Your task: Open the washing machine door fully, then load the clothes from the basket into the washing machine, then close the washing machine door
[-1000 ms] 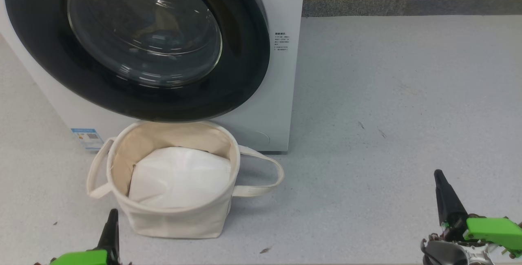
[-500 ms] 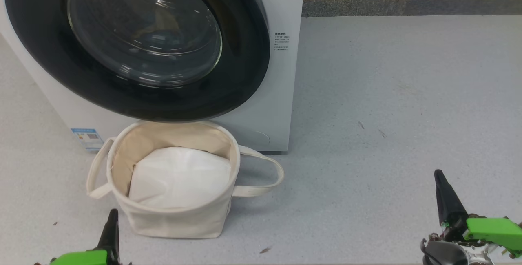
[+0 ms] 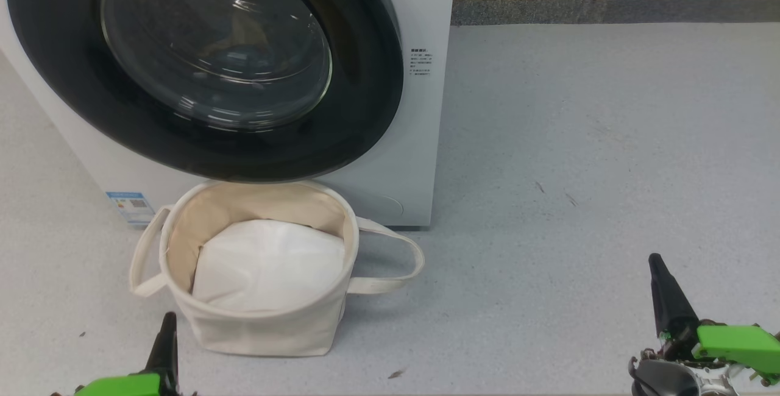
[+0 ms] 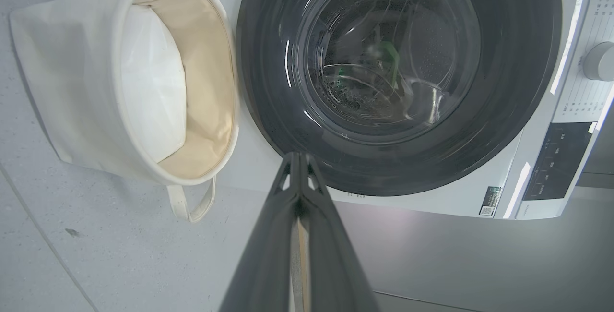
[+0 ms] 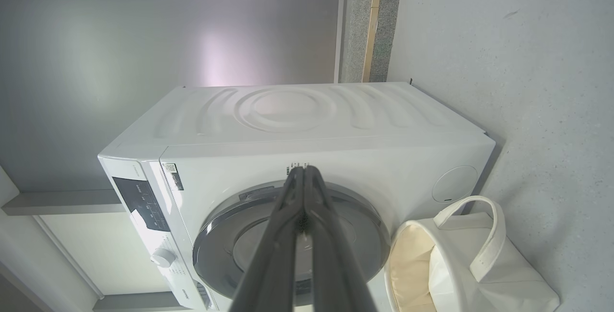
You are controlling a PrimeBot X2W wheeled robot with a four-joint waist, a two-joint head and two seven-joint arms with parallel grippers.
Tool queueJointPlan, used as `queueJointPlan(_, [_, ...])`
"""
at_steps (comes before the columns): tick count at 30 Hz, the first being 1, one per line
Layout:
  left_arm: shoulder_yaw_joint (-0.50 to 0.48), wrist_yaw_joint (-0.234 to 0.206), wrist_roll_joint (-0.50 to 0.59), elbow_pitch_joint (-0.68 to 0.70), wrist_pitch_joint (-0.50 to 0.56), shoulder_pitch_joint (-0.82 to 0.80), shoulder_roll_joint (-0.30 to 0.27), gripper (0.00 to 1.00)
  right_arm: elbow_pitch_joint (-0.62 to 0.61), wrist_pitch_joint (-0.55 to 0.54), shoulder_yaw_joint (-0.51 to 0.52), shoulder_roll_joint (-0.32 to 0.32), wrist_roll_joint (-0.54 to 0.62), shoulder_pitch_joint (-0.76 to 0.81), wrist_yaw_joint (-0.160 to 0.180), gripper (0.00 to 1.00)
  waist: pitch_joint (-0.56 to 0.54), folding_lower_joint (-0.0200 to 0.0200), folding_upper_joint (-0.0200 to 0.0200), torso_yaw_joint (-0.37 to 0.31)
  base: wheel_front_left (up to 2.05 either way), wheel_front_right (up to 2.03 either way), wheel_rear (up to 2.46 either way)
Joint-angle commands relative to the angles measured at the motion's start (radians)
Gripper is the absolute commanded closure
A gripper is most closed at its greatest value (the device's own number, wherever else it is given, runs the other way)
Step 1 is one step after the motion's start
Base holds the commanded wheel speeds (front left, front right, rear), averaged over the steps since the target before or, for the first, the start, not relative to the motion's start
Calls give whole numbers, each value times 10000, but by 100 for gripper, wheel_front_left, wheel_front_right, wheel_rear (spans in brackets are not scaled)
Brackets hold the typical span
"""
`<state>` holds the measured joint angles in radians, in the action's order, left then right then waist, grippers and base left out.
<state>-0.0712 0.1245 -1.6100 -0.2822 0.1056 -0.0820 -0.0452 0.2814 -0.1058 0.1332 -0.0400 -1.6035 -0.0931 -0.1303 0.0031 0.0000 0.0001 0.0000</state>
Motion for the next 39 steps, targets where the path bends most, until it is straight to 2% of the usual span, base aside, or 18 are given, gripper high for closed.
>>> queueJointPlan(1, [-407, 61, -1, 370, 61, -258, -72, 100, -366, -72, -197, -102, -54, -148, -4, 100, 0, 0, -1, 0, 0, 0, 0])
queueJointPlan(39, [-420, 61, 10, 370, 72, -260, -62, 100, -366, -72, -197, -102, -54, -148, -4, 100, 0, 0, -1, 0, 0, 0, 0])
